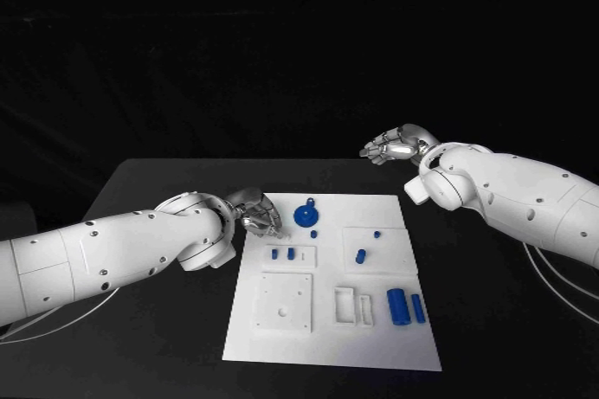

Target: Assemble the parts on the task board

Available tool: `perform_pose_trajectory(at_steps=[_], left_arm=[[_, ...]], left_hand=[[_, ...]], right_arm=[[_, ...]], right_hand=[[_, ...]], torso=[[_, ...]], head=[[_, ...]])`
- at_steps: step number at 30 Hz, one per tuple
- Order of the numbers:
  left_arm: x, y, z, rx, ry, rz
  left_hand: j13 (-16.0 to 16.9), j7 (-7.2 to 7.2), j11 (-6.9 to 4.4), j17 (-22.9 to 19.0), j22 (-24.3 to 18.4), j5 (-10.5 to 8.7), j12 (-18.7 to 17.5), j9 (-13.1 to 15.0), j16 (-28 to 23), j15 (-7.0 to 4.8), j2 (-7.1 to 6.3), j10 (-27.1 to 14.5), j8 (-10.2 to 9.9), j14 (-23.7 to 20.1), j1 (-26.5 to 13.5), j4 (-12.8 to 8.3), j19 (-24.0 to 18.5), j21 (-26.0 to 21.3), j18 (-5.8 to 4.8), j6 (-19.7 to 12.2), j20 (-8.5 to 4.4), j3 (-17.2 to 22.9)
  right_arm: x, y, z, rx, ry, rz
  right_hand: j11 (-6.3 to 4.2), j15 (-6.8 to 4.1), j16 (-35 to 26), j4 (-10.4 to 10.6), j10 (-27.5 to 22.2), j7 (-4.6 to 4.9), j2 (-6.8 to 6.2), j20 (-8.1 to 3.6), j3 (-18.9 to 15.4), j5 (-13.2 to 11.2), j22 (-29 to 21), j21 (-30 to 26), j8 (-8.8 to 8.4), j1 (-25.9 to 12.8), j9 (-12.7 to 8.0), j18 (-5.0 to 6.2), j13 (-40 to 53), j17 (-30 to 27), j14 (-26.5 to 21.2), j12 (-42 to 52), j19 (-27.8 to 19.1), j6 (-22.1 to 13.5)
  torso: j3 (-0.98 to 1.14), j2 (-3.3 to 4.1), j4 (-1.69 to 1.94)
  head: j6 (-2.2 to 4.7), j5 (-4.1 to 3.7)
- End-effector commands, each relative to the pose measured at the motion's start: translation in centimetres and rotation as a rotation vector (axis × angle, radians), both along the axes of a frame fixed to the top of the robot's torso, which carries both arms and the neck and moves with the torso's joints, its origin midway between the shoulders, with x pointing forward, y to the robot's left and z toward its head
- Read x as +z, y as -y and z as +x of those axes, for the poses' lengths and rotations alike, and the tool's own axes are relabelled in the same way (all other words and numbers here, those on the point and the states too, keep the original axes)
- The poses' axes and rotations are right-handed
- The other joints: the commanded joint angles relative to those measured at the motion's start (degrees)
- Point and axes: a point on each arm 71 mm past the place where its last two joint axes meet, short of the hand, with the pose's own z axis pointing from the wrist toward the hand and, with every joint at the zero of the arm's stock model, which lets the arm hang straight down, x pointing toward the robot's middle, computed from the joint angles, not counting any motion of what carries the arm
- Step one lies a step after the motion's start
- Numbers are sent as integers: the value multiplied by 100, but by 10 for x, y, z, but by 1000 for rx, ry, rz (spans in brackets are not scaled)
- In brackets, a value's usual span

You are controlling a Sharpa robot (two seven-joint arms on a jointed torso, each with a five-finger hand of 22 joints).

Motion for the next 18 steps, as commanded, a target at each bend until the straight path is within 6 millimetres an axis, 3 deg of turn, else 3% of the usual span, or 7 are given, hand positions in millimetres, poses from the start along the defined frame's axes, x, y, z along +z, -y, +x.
perform_pose_trajectory(at_steps=[1, 7, 11, 16, 18], left_arm=[[16, 11, 2, -77, 205, -74], [24, 26, 1, -206, 362, -50], [22, 39, 0, -307, 399, 30], [19, 52, 5, -356, 392, 96], [17, 59, 8, -388, 409, 128]], left_hand=[[-124, -10, 60, -43, 20, -17, -277, -62, -37, 38, -13, -10, -51, 52, 190, -90, 23, -30, -16, 3, -185, 16], [-283, -36, 74, 17, 118, 58, -715, -225, 168, -84, 71, 178, -112, 328, 600, -312, 293, 82, 41, 147, -281, 94], [-372, -75, 71, 52, 175, 126, -1002, -282, 295, -130, 102, 272, -137, 513, 704, -354, 479, 165, 77, 280, -341, 117], [-515, -82, 122, 48, 218, 112, -1503, -340, 348, -95, 159, 288, -232, 644, 678, -327, 622, 199, 144, 357, -324, 101], [-568, -68, 166, 42, 224, 266, -1687, -368, 352, -63, 200, 223, -276, 670, 714, -340, 651, 197, 173, 346, -297, 136]], right_arm=[[0, -1, 0, 14, 3, -2], [0, -2, 0, 16, 3, -1], [0, -2, 0, 15, 2, -1], [0, -4, 0, 21, 2, 0], [0, -4, 0, 22, 2, 0]], right_hand=[[14, -13, 36, -9, -4, 228, -2, -12, -31, 37, 8, -25, 8, 21, -5, -96, -9, -10, -41, -14, -30, -40], [14, -14, 38, -9, -4, 228, 2, -13, -30, 39, 10, -26, 9, 23, -5, -95, -9, -11, -41, -14, -30, -40], [14, -14, 40, -9, -4, 228, 3, -13, -30, 39, 11, -27, 10, 23, -6, -95, -9, -12, -41, -13, -30, -40], [14, -14, 41, -9, -3, 229, 4, -13, -31, 39, 12, -29, 10, 23, -6, -95, -9, -13, -41, -13, -29, -41], [14, -14, 41, -9, -3, 229, 5, -13, -31, 39, 13, -29, 10, 23, -6, -95, -9, -13, -41, -13, -29, -41]], torso=[[-1, -1, 4], [-3, 4, -4], [-1, 3, 3], [-7, 2, 1], [-10, 7, -7]], head=[[28, -15], [55, -26], [49, -37], [56, -44], [63, -45]])
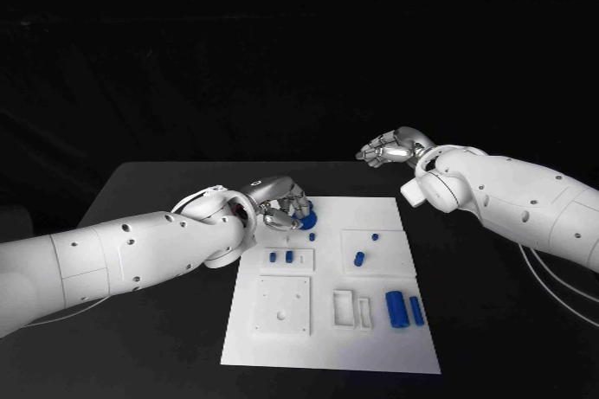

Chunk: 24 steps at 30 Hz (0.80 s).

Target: Assemble the parts on the task board

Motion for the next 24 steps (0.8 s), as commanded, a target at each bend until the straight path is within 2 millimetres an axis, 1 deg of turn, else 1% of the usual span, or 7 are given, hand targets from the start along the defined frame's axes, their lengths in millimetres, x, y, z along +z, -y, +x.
perform_pose_trajectory(at_steps=[1, 6, 10, 12, 15, 19, 24], left_arm=[[-2, 11, 1, -112, 67, 113], [-5, 22, 2, -156, 87, 173], [-6, 27, 3, -158, 73, 188], [-7, 29, 4, -160, 70, 191], [-7, 32, 5, -158, 67, 196], [-12, 34, 7, -163, 52, 222], [-21, 33, 6, -164, 34, 253]], left_hand=[[-58, 4, 79, -7, 15, 136, -213, -33, 25, 28, 66, -70, -54, 41, 28, -25, 59, 18, 117, 22, -143, 19], [-99, 10, 94, 0, 50, 95, -432, -83, 64, 48, 72, -49, -118, 92, 34, -35, 109, 44, 164, 13, -118, -15], [-111, 14, 105, -4, 70, -4, -553, -115, 69, 55, -10, -17, -163, 93, -76, 35, 123, 48, 176, -6, -107, -89], [-134, 28, 147, -16, 69, -228, -665, -148, 52, 89, -144, -71, -224, 69, -265, 170, 115, 30, 175, -82, -81, -182], [-164, 37, 173, -27, 67, -232, -795, -189, 41, 117, -204, -138, -290, 59, -298, 263, 105, 3, 207, -168, -57, -212], [-221, 23, 193, -31, 77, -214, -954, -254, 50, 137, -221, -204, -377, 67, -222, 300, 117, -7, 244, -289, -29, -209], [-252, 11, 196, -33, 86, -213, -1036, -289, 53, 141, -239, -246, -414, 65, -200, 316, 119, -10, 252, -343, -21, -219]], right_arm=[[0, -2, 0, 18, 2, -1], [0, -4, 0, 22, 1, 0], [0, -5, 0, 24, 0, 0], [0, -5, 0, 25, 0, 0], [0, -6, 0, 28, -1, 1], [0, -4, -1, 25, 1, 1], [0, -4, -1, 26, 1, 1]], right_hand=[[14, -12, 19, -8, -4, 229, 6, -12, -31, 39, 7, -29, 10, 23, -7, -94, -9, -8, -43, -13, -29, -42], [14, -12, 20, -7, -4, 229, 9, -12, -31, 40, 8, -30, 11, 22, -7, -94, -9, -9, -43, -13, -29, -42], [14, -12, 21, -6, -4, 230, 10, -12, -32, 40, 9, -31, 11, 20, -7, -94, -9, -9, -43, -12, -29, -43], [14, -12, 21, -6, -4, 230, 11, -12, -32, 41, 10, -32, 11, 20, -8, -94, -9, -10, -43, -12, -29, -43], [14, -12, 22, -6, -4, 230, 11, -12, -33, 41, 11, -32, 11, 19, -8, -94, -9, -10, -43, -12, -28, -43], [14, -12, 23, -5, -4, 231, 12, -12, -34, 42, 12, -33, 12, 17, -8, -94, -9, -11, -44, -12, -28, -44], [14, -12, 23, -5, -4, 232, 12, -12, -34, 43, 12, -34, 12, 17, -8, -94, -9, -12, -44, -12, -28, -44]], torso=[[-3, 4, -9], [-3, 6, -18], [5, 4, -8], [7, 5, -11], [10, 2, -5], [15, 0, 0], [6, 1, 0]], head=[[9, -6], [10, -24], [10, -46], [0, -51], [-8, -57], [-40, -56], [-68, -60]])
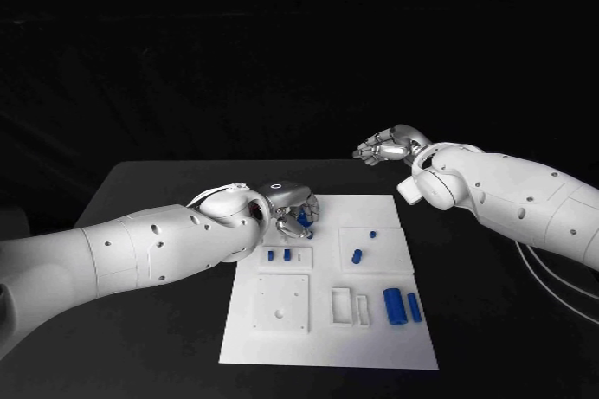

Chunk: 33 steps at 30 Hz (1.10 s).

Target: Assemble the parts on the task board

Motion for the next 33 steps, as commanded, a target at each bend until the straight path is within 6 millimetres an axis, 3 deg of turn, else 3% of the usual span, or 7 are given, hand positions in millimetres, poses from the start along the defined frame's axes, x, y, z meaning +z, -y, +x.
perform_pose_trajectory(at_steps=[1, 6, 16, 33], left_arm=[[-6, 0, -1, -16, -12, 43], [-11, 0, -1, -15, -6, 33], [-17, -1, -1, -14, -20, 41], [-26, 1, -1, -29, -78, 73]], left_hand=[[-7, 0, -1, -5, 40, 7, -25, -7, 8, 37, -16, -31, -18, 6, 28, 31, 18, -29, 177, -26, -4, 3], [-17, -9, -48, 16, 63, 5, -67, -35, 68, -6, -6, 9, -22, 64, 37, 69, 65, 3, 189, -19, -25, -22], [-19, -24, -97, 45, 94, 8, -108, -71, 155, -55, 47, 112, -3, 129, 83, 93, 129, 50, 194, 38, -72, -45], [18, 45, -146, 205, 118, 11, -141, -166, 592, -112, 366, 455, 78, 324, 46, 140, 279, 235, 216, 280, -143, -99]], right_arm=[[0, -3, -1, 20, 3, 0], [0, -4, -1, 26, 0, 0], [0, -4, -1, 26, 0, 0], [0, -7, -2, 34, -2, 2]], right_hand=[[14, -7, 24, -5, -4, 232, 12, -12, -35, 20, 8, -34, 12, 17, -9, -94, -9, -7, -49, -12, -28, -44], [14, -7, 24, -4, -5, 233, 11, -11, -36, 21, 8, -35, 13, 15, -9, -95, -9, -8, -50, -12, -29, -44], [14, -6, 26, -3, -5, 234, 12, -11, -39, 23, 11, -38, 14, 12, -10, -95, -9, -10, -52, -11, -29, -44], [14, -6, 30, 1, -6, 234, 20, -11, -41, 25, 16, -43, 18, 6, -11, -94, -9, -14, -55, -10, -28, -43]], torso=[[-6, 1, -3], [1, 0, -7], [-9, -12, 3], [-6, -7, -2]], head=[[-26, -2], [-38, -13], [-76, -33], [-90, -48]])
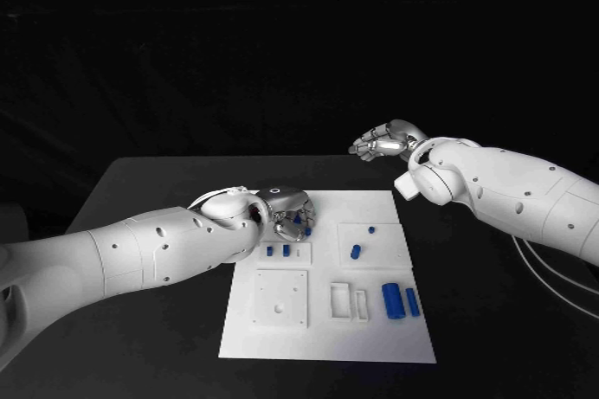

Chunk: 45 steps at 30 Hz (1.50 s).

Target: Assemble the parts on the task board

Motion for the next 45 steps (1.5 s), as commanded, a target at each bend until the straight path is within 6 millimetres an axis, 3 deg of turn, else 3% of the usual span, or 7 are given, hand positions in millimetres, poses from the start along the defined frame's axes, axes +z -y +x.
perform_pose_trajectory(at_steps=[1, 20, 30, 36, 40, 45], left_arm=[[-7, 3, -4, -30, -50, 32], [-12, 8, -5, -38, -86, 70], [-15, 3, -2, -19, -91, 99], [-15, 3, -2, -23, -78, 109], [-13, 3, -2, -38, -43, 69], [-11, 2, -2, -38, -30, 52]], left_hand=[[14, 15, -5, 9, 121, 9, -20, -12, 48, -3, 56, 72, 30, 53, -28, 31, 39, 41, 175, 54, -63, -19], [39, 6, -41, 58, 109, 2, -54, -88, 293, -44, 123, 301, 49, 275, -106, 26, 131, 131, 215, 149, -98, -72], [55, -32, -106, 72, 123, 22, -93, -139, 483, -112, 223, 503, 89, 542, -56, -46, 420, 363, 306, 267, -174, -54], [81, -77, -159, 62, 117, 35, -68, -136, 526, -163, 313, 659, 150, 631, 35, -114, 491, 430, 333, 393, -207, 17], [129, -153, -251, 56, 113, 76, -12, -112, 593, -254, 424, 898, 260, 793, 50, -166, 621, 531, 353, 616, -268, 47], [152, -198, -307, 38, 98, 202, -10, -112, 620, -312, 448, 1043, 306, 919, -18, -218, 698, 581, 358, 741, -319, 55]], right_arm=[[0, -1, 0, 15, 2, -1], [0, -2, 0, 18, 1, -1], [0, -2, 0, 19, 1, -1], [0, -3, 0, 20, 1, 0], [0, -3, 0, 21, 0, 0], [0, -3, -1, 22, 0, 0]], right_hand=[[14, 14, 30, 2, -6, 234, 20, -11, -42, 26, 5, -20, 18, 5, -6, -94, -10, -10, -36, -10, -28, -44], [13, 14, 35, 3, -5, 234, 23, -11, -44, 29, 10, -26, 20, 2, -8, -94, -9, -14, -38, -9, -28, -44], [13, 14, 37, 3, -5, 234, 25, -11, -45, 31, 13, -28, 21, 1, -9, -93, -9, -16, -39, -8, -27, -45], [13, 15, 38, 3, -5, 234, 24, -11, -46, 31, 14, -30, 22, 1, -9, -93, -9, -17, -39, -8, -27, -46], [13, 15, 39, 3, -6, 234, 23, -11, -47, 31, 15, -31, 22, 0, -9, -93, -9, -18, -40, -8, -28, -46], [13, 15, 40, 2, -6, 233, 23, -11, -48, 32, 16, -33, 23, 0, -10, -93, -10, -19, -42, -8, -28, -46]], torso=[[2, 5, -1], [3, 6, -1], [3, 1, 4], [1, -1, 10], [3, 1, 6], [-1, 1, 5]], head=[[-1, -13], [-29, -18], [-39, -32], [-45, -35], [-47, -32], [-46, -31]])
